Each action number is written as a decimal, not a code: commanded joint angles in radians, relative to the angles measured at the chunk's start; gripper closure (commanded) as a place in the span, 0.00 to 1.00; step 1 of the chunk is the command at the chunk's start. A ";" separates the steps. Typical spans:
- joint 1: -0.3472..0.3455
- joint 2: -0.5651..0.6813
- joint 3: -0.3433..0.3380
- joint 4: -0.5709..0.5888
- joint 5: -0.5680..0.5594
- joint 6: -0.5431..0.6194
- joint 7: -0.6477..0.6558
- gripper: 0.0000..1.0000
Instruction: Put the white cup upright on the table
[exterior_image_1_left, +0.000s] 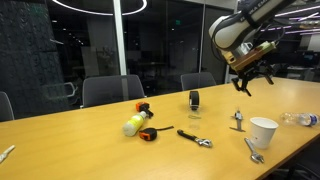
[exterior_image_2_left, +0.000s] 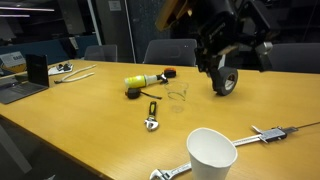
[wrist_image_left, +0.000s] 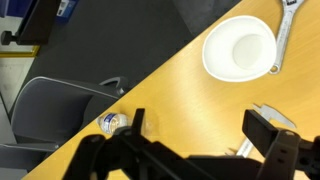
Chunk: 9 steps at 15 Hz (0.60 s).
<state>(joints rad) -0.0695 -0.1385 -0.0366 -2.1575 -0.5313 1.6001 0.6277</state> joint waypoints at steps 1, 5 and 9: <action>0.024 -0.180 0.037 0.015 0.048 -0.005 -0.009 0.00; 0.067 -0.393 0.085 -0.022 0.175 -0.026 -0.117 0.00; 0.124 -0.614 0.124 -0.121 0.349 -0.094 -0.237 0.00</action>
<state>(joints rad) 0.0199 -0.5797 0.0704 -2.1807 -0.2813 1.5327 0.4777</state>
